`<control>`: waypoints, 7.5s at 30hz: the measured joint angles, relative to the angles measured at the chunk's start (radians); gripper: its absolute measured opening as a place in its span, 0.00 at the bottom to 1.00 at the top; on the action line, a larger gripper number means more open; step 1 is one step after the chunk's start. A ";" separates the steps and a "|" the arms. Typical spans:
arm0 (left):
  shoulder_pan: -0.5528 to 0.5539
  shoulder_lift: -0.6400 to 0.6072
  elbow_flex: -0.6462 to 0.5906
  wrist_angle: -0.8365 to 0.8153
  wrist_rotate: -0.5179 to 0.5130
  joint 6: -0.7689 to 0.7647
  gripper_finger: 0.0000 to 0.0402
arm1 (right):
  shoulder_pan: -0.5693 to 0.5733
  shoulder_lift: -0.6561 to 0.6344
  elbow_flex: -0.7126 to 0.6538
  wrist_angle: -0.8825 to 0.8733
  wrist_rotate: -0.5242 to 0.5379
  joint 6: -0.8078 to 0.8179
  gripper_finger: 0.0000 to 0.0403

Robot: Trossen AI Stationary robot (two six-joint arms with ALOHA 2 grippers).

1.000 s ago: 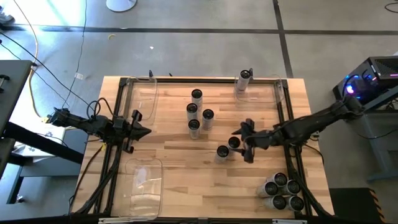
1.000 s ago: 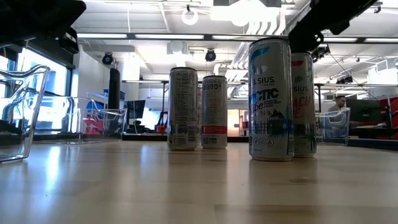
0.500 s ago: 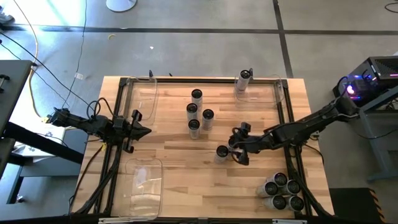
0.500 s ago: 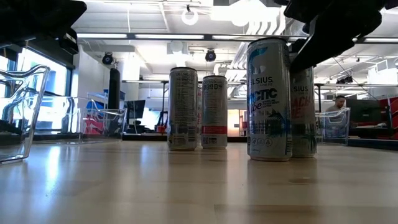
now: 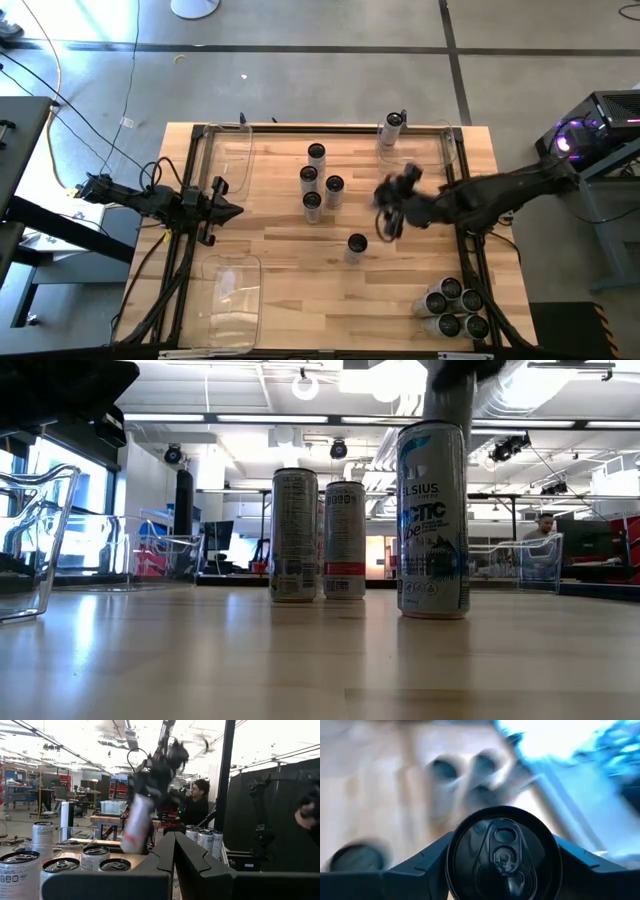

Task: Sort soda cans
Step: Put the white pink soda can into the top right transparent bin, then put the white blue soda can into the bottom transparent bin

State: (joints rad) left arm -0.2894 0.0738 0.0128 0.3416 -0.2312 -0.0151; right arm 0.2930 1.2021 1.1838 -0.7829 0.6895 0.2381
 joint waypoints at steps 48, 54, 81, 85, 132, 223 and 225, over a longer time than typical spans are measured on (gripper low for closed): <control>0.000 0.000 0.000 -0.030 0.000 0.000 0.00 | -0.930 0.062 -0.457 0.597 -0.454 -0.142 0.67; 0.000 0.000 0.000 -0.029 0.000 0.000 0.00 | -0.930 0.045 -0.452 0.584 -0.460 -0.143 0.67; 0.000 0.000 0.000 -0.030 0.000 0.000 0.00 | -0.930 0.017 -0.446 0.576 -0.484 -0.151 0.68; 0.000 0.000 0.000 -0.031 0.000 0.000 0.00 | -0.930 0.017 -0.446 0.576 -0.490 -0.160 0.69; 0.000 0.000 0.000 0.005 0.000 -0.010 0.00 | 0.072 -0.129 -0.445 0.718 -0.394 -0.173 0.71; 0.008 1.009 0.755 -0.325 0.161 0.166 0.70 | 0.353 0.210 -0.350 0.930 0.321 -0.013 0.88; 0.008 1.069 0.856 -0.471 0.160 0.166 0.73 | 0.353 0.210 -0.352 0.947 0.323 -0.033 0.88</control>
State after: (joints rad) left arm -0.2810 1.1433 0.8692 -0.1298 -0.0708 0.1511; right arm 0.6464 1.4124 0.8314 0.1639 1.0128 0.2054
